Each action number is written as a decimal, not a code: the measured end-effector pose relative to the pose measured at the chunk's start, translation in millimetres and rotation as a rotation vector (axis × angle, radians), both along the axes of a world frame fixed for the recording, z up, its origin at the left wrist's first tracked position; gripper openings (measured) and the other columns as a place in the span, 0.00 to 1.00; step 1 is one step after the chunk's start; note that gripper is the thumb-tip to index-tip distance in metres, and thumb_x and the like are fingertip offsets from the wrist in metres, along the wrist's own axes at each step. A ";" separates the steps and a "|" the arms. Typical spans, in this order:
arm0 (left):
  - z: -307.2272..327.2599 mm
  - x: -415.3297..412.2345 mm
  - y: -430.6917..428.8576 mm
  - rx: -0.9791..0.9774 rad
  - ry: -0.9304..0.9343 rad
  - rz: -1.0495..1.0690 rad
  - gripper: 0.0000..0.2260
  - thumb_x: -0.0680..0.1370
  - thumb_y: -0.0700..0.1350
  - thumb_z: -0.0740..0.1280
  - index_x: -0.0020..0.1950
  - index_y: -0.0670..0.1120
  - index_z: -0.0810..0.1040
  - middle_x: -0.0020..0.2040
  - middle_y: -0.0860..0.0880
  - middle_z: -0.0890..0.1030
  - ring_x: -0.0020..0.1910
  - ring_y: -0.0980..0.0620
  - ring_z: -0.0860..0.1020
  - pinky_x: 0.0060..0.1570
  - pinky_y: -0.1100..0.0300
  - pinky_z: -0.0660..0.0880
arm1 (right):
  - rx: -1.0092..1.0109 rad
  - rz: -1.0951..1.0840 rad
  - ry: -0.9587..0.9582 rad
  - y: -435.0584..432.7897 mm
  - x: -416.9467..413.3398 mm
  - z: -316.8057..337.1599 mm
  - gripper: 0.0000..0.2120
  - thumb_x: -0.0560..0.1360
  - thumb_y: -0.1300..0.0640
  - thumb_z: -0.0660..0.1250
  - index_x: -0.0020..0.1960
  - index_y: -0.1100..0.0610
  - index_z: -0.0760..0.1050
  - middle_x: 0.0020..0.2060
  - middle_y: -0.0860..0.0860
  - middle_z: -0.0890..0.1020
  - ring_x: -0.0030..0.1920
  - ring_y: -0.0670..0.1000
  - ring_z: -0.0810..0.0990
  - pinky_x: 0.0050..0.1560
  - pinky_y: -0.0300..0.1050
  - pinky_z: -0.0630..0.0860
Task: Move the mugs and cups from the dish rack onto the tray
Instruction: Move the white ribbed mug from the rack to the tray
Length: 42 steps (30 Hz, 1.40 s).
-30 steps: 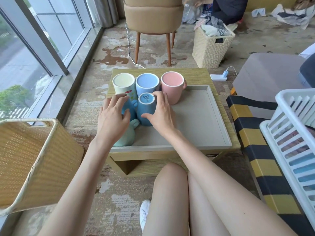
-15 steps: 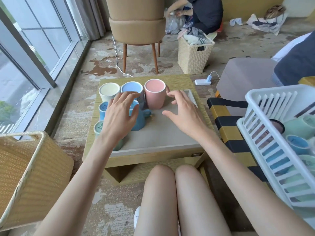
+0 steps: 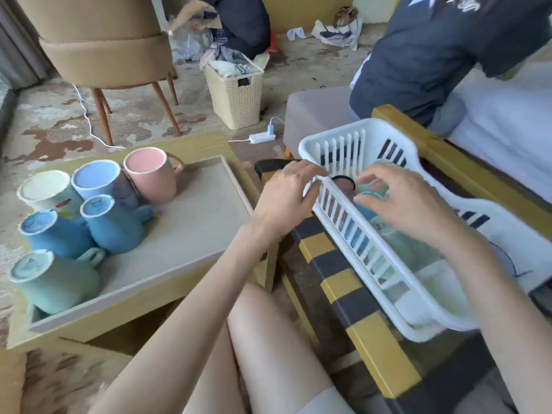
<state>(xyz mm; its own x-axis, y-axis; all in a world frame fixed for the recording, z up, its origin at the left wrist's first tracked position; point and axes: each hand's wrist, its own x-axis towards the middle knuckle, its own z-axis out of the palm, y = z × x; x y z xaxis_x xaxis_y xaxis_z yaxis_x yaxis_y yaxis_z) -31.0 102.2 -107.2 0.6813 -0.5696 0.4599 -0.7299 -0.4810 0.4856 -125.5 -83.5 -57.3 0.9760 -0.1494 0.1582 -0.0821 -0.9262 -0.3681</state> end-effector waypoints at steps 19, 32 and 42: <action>-30.0 -1.7 -85.3 0.173 0.021 -0.125 0.13 0.81 0.49 0.59 0.60 0.50 0.80 0.57 0.55 0.81 0.58 0.52 0.75 0.68 0.52 0.63 | -0.180 -0.020 0.653 -127.4 36.5 -37.0 0.53 0.65 0.46 0.79 0.78 0.51 0.49 0.76 0.52 0.58 0.73 0.55 0.64 0.65 0.51 0.69; -27.6 -9.1 -98.6 0.305 0.020 -0.199 0.19 0.79 0.63 0.60 0.65 0.55 0.75 0.63 0.57 0.76 0.62 0.52 0.73 0.67 0.56 0.60 | -0.212 0.005 0.355 -136.6 15.7 -36.1 0.42 0.60 0.47 0.80 0.67 0.49 0.62 0.65 0.50 0.70 0.58 0.57 0.75 0.51 0.55 0.75; -15.8 -8.6 -101.8 0.339 0.133 -0.206 0.19 0.78 0.61 0.64 0.65 0.54 0.75 0.63 0.55 0.76 0.64 0.51 0.73 0.65 0.55 0.63 | 0.123 -0.119 0.071 -145.4 -22.4 -13.4 0.40 0.60 0.46 0.80 0.65 0.45 0.62 0.64 0.43 0.69 0.61 0.48 0.70 0.54 0.50 0.70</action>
